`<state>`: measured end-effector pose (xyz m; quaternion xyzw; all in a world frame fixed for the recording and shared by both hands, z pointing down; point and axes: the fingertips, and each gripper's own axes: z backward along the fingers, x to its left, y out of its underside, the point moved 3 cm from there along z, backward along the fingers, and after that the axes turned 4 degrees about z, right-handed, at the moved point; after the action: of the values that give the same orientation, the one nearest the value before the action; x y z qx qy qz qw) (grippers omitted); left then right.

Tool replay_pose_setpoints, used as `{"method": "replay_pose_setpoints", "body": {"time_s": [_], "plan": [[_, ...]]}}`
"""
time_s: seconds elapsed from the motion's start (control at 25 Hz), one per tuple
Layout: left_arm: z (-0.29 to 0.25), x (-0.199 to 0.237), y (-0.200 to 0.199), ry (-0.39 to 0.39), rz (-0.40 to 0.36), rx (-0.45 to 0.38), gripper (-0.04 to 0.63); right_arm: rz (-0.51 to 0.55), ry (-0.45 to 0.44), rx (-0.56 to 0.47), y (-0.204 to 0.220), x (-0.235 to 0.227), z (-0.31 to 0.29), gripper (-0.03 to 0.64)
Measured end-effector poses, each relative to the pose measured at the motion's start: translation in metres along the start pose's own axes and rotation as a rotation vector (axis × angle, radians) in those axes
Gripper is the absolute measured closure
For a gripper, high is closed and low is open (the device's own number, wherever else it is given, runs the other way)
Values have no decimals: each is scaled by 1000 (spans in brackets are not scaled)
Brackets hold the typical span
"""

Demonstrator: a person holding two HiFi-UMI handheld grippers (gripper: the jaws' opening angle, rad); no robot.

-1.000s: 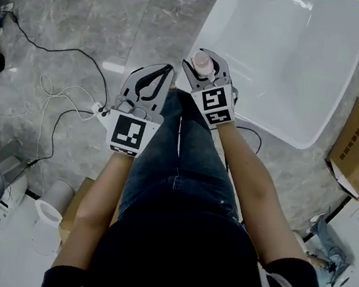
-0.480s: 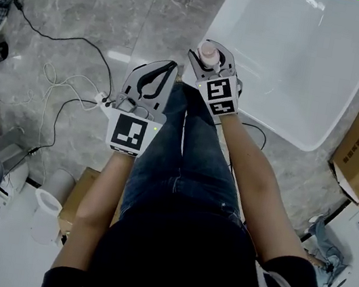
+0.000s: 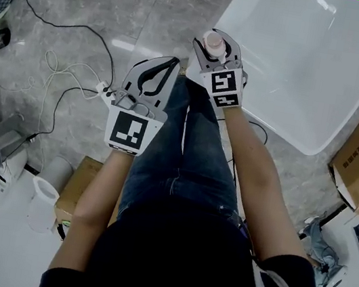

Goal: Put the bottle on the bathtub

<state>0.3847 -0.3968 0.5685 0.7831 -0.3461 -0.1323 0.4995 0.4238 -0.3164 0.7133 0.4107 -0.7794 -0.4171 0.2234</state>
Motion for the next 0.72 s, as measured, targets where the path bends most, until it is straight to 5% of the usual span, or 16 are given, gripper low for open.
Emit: {"method": "replay_pose_setpoints", "body": {"time_s": [0.72], "plan": [[0,-14,-1,24,12,1,571,35,-28,10,20,8,16,367]]}}
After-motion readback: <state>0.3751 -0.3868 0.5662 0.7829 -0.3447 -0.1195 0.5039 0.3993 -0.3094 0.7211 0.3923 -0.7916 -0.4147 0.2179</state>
